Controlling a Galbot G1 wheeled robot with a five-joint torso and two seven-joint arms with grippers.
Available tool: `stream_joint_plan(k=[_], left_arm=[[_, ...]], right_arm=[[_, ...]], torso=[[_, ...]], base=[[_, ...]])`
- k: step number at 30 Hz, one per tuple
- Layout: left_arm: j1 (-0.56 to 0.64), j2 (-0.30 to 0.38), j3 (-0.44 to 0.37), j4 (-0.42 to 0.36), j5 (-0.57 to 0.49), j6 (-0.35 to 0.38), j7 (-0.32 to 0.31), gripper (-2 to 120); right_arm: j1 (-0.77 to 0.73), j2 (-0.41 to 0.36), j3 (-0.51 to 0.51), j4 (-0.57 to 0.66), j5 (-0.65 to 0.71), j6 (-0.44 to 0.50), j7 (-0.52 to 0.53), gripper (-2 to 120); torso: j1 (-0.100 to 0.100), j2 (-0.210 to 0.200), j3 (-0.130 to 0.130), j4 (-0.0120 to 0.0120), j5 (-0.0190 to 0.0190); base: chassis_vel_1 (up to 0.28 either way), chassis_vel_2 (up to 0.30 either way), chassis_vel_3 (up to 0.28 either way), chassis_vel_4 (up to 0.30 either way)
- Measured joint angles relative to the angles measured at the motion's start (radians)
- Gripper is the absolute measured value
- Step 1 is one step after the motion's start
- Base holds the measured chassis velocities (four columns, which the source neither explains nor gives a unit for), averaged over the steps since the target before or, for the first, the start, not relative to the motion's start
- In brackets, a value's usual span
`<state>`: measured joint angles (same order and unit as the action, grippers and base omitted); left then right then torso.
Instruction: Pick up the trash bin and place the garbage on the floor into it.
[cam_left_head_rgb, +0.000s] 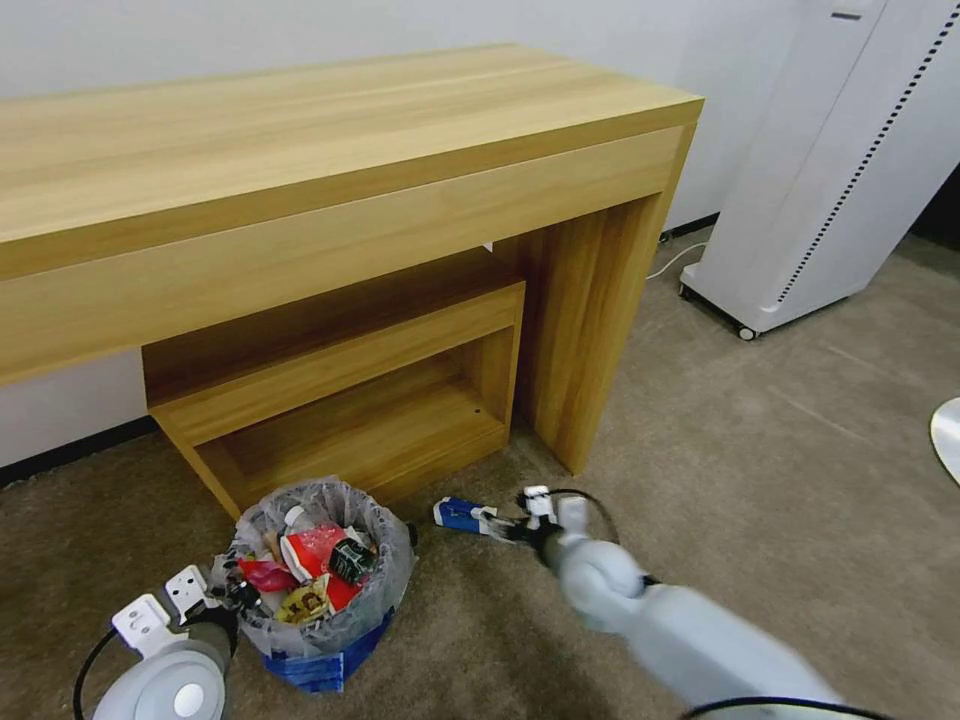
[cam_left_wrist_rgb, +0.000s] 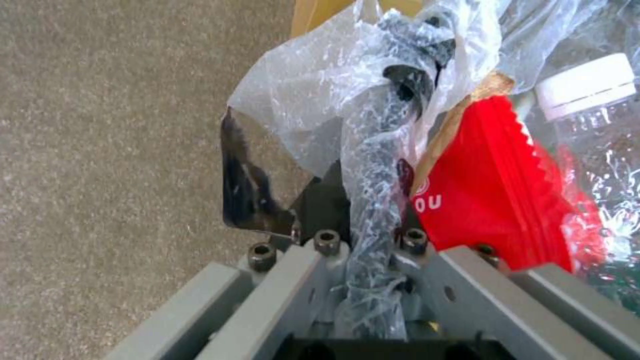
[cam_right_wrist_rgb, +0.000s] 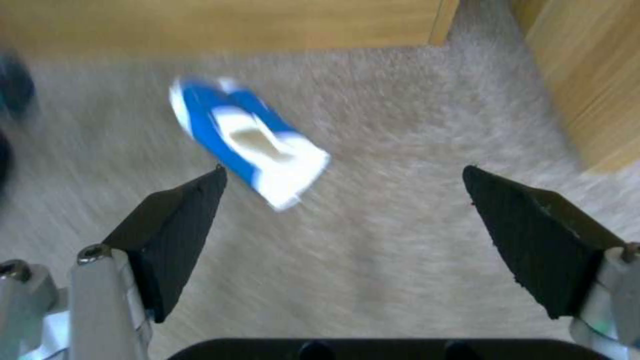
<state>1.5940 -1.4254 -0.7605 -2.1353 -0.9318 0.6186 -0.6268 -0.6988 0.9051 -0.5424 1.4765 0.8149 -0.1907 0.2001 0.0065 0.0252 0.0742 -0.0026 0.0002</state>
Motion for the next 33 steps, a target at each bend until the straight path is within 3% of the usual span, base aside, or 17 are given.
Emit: stream_joint_plan(k=[4, 13, 20, 30, 33], left_arm=[[-0.008, -0.009, 0.008, 0.007, 0.007, -0.003, 0.003, 0], [-0.007, -0.023, 0.009, 0.009, 0.02, -0.009, 0.011, 0], [0.0, -0.037, 0.004, 0.017, 0.039, -0.019, 0.028, 0], [-0.004, -0.047, 0.004, 0.019, 0.044, -0.02, 0.029, 0], [0.001, -0.049, 0.002, 0.018, 0.047, -0.025, 0.032, 0]], right_arm=[[0.055, -0.029, -0.069, -0.055, -0.188, 0.086, -0.122, 86], [0.138, 0.014, -0.202, -0.164, -0.333, 0.185, -0.223, 92], [0.192, 0.121, -0.255, -0.342, -0.358, 0.223, -0.238, 91], [0.216, 0.25, -0.269, -0.471, -0.382, 0.266, -0.252, 92], [0.223, 0.324, -0.27, -0.548, -0.411, 0.282, -0.255, 92]], torso=[[0.0, 0.0, 0.0, 0.0005, 0.0002], [0.0, 0.0, 0.0, 0.0006, -0.0002], [0.0, 0.0, 0.0, 0.0005, -0.0002], [0.0, 0.0, 0.0, 0.0005, -0.0003], [0.0, 0.0, 0.0, 0.0006, -0.0003]], base=[[0.0, 0.0, 0.0, 0.0], [0.0, 0.0, 0.0, 0.0], [0.0, 0.0, 0.0, 0.0], [0.0, 0.0, 0.0, 0.0], [0.0, 0.0, 0.0, 0.0]])
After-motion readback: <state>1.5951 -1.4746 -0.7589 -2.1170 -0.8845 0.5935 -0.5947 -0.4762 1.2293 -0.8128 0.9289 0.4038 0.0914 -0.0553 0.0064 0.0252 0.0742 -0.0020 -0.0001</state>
